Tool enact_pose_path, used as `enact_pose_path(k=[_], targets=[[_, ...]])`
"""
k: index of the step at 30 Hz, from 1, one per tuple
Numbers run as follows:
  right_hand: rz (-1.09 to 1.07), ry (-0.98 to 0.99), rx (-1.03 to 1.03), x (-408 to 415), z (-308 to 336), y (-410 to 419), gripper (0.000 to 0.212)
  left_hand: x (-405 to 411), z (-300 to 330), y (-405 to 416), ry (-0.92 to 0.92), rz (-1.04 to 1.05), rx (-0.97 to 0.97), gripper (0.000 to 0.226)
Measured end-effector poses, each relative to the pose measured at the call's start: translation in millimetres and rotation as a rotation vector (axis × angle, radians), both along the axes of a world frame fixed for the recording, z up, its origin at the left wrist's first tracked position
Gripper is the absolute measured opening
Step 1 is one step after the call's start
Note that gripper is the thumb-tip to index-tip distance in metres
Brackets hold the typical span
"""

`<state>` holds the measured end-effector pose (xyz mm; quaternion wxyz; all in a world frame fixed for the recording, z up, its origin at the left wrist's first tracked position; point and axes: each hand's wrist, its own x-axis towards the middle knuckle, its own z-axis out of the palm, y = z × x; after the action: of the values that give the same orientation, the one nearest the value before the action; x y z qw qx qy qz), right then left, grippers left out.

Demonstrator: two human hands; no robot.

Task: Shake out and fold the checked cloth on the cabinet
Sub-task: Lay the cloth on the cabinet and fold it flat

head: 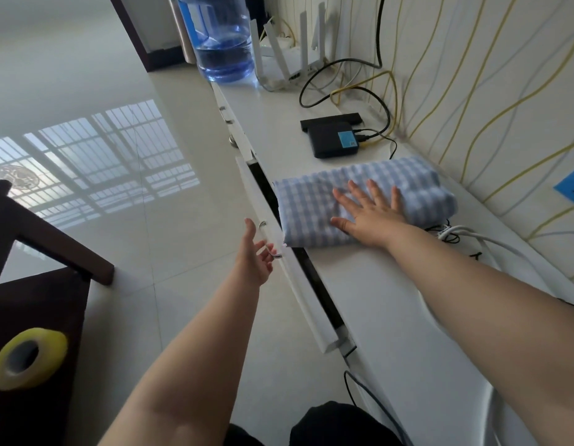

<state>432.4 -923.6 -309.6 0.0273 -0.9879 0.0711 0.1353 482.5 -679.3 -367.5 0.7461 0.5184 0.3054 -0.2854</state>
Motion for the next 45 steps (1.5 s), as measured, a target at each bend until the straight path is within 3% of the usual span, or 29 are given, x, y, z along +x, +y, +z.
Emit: enact_pose_path(k=[8, 12, 15, 17, 20, 22, 27, 29, 31, 33, 35, 36, 38, 40, 42, 45], targets=[[-0.045, -0.019, -0.037, 2.0, 2.1, 7.6, 0.069, -11.3, 7.4, 99.3, -0.101, -0.086, 0.275, 0.092], [-0.259, -0.155, 0.075, -11.1, 11.0, 34.0, 0.063, -22.7, 5.7, 119.5, -0.099, -0.134, 0.277, 0.085], [-0.525, -0.583, 0.385, -31.5, 12.9, 66.7, 0.073, -29.3, 0.5, 117.7, -0.081, -0.131, 0.287, 0.080], [-0.873, -0.796, 0.674, -38.7, 16.9, 78.8, 0.082, -30.1, -1.9, 112.0, -0.103, -0.154, 0.285, 0.075], [-1.344, -0.728, 0.999, -31.6, 24.6, 76.0, 0.089, -31.1, -8.8, 110.1, -0.125, -0.112, 0.311, 0.080], [-1.538, -0.667, 1.177, -21.8, 28.3, 65.9, 0.087, -33.8, -14.0, 114.0, -0.107, -0.108, 0.348, 0.085], [-1.648, -0.584, 1.358, -6.4, 38.9, 44.2, 0.049, -36.0, -14.5, 117.9, -0.057, -0.186, 0.424, 0.080], [-1.643, -0.611, 1.424, -7.2, 43.1, 40.3, 0.040, -35.3, -9.8, 107.5, -0.057, -0.230, 0.661, 0.082], [-1.581, -0.654, 1.532, -10.4, 47.5, 42.3, 0.028, -36.4, 1.3, 92.5, -0.193, -0.301, 0.997, 0.083], [-1.528, -0.717, 1.731, -14.4, 53.0, 48.5, 0.029, -34.4, 16.6, 75.6, -0.477, -0.278, 1.117, 0.075], [-1.466, -0.728, 1.830, -18.8, 57.0, 56.7, 0.034, -33.5, 32.5, 59.2, -0.645, -0.304, 0.975, 0.062], [-1.424, -0.729, 1.858, -20.7, 58.2, 60.6, 0.037, -35.0, 41.1, 53.2, -0.605, -0.289, 0.806, 0.061], [-1.302, -0.749, 1.897, -25.9, 59.6, 66.8, 0.044, -45.1, 60.7, 46.2, -0.295, -0.267, 0.269, 0.082], [-1.119, -0.718, 1.983, -32.9, 59.9, 71.5, 0.043, -53.9, 66.6, 46.7, -0.135, -0.321, -0.201, 0.110], [-0.947, -0.579, 2.104, -41.3, 61.6, 74.8, 0.038, -62.4, 66.6, 56.0, -0.121, -0.285, -0.461, 0.122], [-0.742, -0.254, 2.191, -46.1, 67.0, 78.1, 0.033, -67.7, 67.4, 85.2, -0.191, -0.246, -0.774, 0.117]])
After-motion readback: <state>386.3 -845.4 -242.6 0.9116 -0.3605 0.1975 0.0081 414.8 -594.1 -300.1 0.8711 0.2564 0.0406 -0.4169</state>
